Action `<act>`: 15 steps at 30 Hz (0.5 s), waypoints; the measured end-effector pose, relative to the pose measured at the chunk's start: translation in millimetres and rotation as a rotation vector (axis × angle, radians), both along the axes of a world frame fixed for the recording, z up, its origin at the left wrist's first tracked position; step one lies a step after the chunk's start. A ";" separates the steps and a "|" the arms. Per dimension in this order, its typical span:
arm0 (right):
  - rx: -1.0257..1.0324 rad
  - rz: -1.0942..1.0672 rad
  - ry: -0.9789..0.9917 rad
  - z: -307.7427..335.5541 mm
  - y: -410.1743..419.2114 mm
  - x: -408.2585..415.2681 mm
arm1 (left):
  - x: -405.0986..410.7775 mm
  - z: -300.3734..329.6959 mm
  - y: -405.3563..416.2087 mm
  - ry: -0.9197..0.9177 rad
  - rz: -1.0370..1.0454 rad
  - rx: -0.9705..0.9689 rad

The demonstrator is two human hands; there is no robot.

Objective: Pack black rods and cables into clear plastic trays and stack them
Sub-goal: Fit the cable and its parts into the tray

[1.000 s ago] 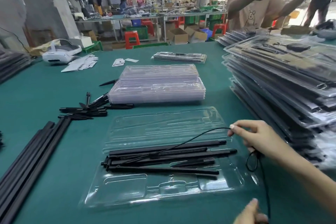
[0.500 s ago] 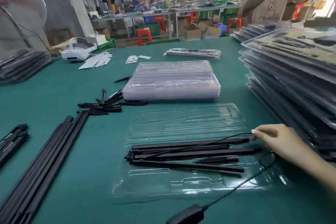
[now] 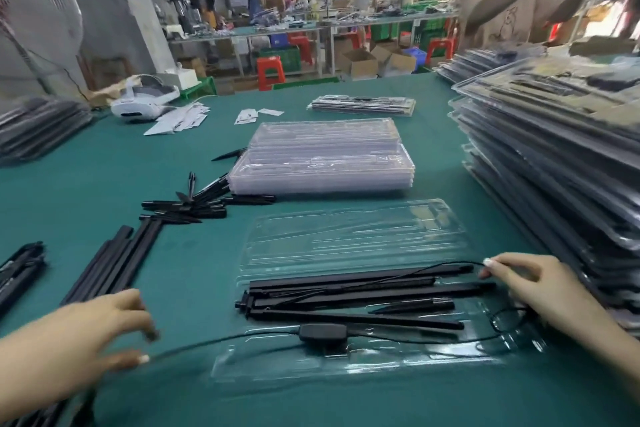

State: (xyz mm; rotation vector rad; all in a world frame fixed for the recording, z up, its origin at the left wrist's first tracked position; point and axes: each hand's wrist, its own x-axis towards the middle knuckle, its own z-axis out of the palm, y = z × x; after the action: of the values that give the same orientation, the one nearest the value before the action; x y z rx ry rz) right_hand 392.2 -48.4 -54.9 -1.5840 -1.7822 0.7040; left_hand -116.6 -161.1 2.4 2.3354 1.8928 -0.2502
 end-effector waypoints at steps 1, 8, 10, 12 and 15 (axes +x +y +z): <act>0.009 -0.003 0.062 -2.2 -3.4 -1.0 | 24.2 4.0 8.9 0.002 -0.054 0.187; 0.091 -0.125 0.253 -11.1 -14.6 -12.8 | 166.8 -40.6 12.9 -0.203 -0.333 0.475; 0.142 -0.181 0.272 -15.1 -17.0 -16.2 | 172.1 -47.4 17.2 -0.295 -0.278 0.501; 0.182 -0.231 0.272 -20.4 -18.6 -20.2 | 168.9 -50.1 19.4 -0.429 -0.228 0.469; 0.183 -0.268 0.297 -25.6 -19.9 -28.0 | 158.2 -54.3 18.4 -0.481 -0.216 0.418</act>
State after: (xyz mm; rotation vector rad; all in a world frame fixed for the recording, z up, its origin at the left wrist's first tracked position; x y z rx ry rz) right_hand 364.1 -68.3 -80.6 -1.4726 -1.3487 0.5938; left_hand 41.6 -142.6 -51.9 2.5382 1.5669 0.6923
